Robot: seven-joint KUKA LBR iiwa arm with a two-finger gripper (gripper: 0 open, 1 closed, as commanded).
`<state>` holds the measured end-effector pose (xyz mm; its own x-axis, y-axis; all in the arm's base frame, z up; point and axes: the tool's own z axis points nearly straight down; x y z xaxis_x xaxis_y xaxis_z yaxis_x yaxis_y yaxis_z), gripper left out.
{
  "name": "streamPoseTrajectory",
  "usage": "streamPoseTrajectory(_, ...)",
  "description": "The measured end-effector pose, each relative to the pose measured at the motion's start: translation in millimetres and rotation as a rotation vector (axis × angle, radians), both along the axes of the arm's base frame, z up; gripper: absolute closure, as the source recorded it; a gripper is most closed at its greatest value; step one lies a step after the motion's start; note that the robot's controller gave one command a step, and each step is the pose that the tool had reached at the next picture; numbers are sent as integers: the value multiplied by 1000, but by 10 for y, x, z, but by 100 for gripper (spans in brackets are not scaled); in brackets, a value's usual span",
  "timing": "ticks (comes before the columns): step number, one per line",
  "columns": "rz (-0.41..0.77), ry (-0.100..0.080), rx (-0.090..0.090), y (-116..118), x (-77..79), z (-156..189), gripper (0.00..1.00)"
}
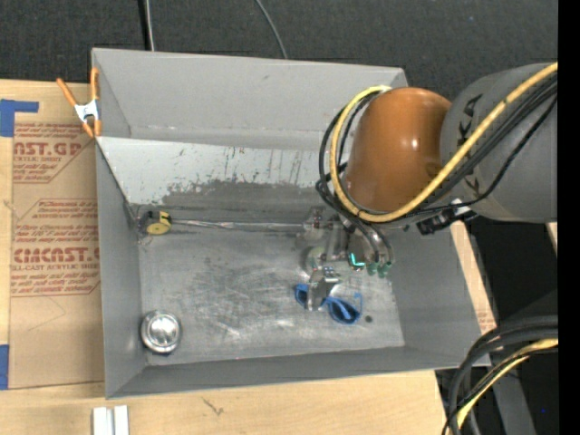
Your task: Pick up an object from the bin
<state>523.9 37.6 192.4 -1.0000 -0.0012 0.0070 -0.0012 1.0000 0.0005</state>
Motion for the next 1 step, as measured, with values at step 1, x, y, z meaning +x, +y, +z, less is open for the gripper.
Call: streamPoseTrajectory(1,-197,-23,3,-721,-91,-1061,0)
